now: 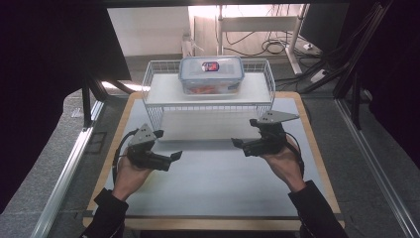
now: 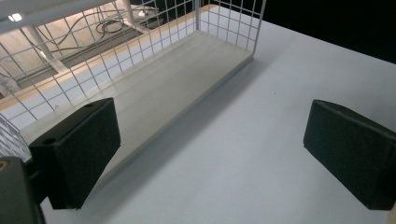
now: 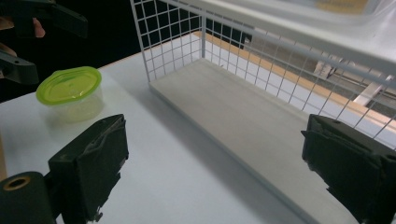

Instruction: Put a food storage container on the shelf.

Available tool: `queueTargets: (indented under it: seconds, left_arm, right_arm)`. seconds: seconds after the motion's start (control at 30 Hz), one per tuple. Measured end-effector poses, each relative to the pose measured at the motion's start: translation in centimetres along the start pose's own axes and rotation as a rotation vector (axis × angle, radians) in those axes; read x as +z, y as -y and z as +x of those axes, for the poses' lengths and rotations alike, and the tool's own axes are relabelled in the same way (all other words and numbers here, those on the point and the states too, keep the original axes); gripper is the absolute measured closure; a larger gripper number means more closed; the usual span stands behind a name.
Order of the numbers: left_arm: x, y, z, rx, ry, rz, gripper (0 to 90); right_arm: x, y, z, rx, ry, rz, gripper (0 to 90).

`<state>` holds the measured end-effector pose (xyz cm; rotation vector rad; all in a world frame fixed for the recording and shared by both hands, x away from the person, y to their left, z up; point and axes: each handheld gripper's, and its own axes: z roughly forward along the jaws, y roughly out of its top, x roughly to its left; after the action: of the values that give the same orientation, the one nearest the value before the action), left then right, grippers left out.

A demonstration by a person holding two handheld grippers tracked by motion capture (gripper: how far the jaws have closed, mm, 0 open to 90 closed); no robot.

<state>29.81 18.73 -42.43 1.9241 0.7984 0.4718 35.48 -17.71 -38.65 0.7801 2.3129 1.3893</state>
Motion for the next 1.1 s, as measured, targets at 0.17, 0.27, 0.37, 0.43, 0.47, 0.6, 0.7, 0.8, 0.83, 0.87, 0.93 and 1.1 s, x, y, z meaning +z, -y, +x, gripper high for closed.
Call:
queueTargets:
  seconds: [0.17, 0.27, 0.37, 0.43, 0.47, 0.6, 0.7, 0.8, 0.83, 0.87, 0.93, 1.1]
  left_arm:
    - [-0.6, 1.4, -0.5, -0.006, 0.001, 0.004, 4.9]
    - [-1.2, 2.5, -0.7, -0.037, -0.006, -0.004, 6.3]
    - [-1.4, 3.6, -0.9, -0.058, -0.01, 0.003, 7.8]
    - [-1.4, 4.3, -1.1, -0.053, -0.013, 0.016, 6.8]
    - [-1.3, 4.7, -1.2, -0.053, -0.021, 0.019, 4.6]
    - [-1.6, 6.0, -1.4, -0.069, -0.044, 0.015, 3.9]
    - [-1.8, 6.6, -1.6, -0.052, -0.051, -0.002, 6.4]
    - [-1.8, 7.1, -2.1, -0.026, -0.056, -0.017, 4.8]
    - [-1.8, 7.2, -2.2, -0.025, -0.057, -0.017, 3.8]
    - [-1.7, 7.3, -2.3, -0.021, -0.06, -0.017, 3.5]
    - [-1.5, 7.6, -2.4, -0.034, -0.049, -0.002, 2.6]
    - [-1.0, 8.3, -2.4, -0.035, -0.024, 0.038, 3.5]
  right_arm:
    - [-0.3, 1.5, 0.6, 0.0, -0.008, 0.009, 6.5]
    - [-0.5, 2.4, 0.9, 0.006, -0.013, 0.009, 6.4]
    - [-0.7, 3.2, 1.2, 0.014, -0.016, 0.008, 6.4]
    - [-0.8, 3.6, 1.4, 0.013, -0.013, 0.011, 5.7]
    - [-0.8, 3.8, 1.5, 0.015, -0.005, 0.013, 5.0]
    - [-0.9, 4.5, 1.9, 0.009, 0.009, 0.015, 3.1]
    - [-0.8, 5.2, 2.3, 0.004, 0.009, 0.027, 2.8]
    - [-0.7, 6.1, 2.6, 0.0, 0.011, 0.044, 2.6]
    - [-0.7, 6.5, 2.7, 0.001, 0.01, 0.05, 2.6]
    - [-0.7, 6.7, 2.8, -0.002, 0.012, 0.055, 2.5]
    - [-0.7, 7.3, 2.9, -0.009, 0.019, 0.067, 2.4]
    - [-1.0, 8.5, 3.3, 0.004, -0.003, 0.069, 2.1]
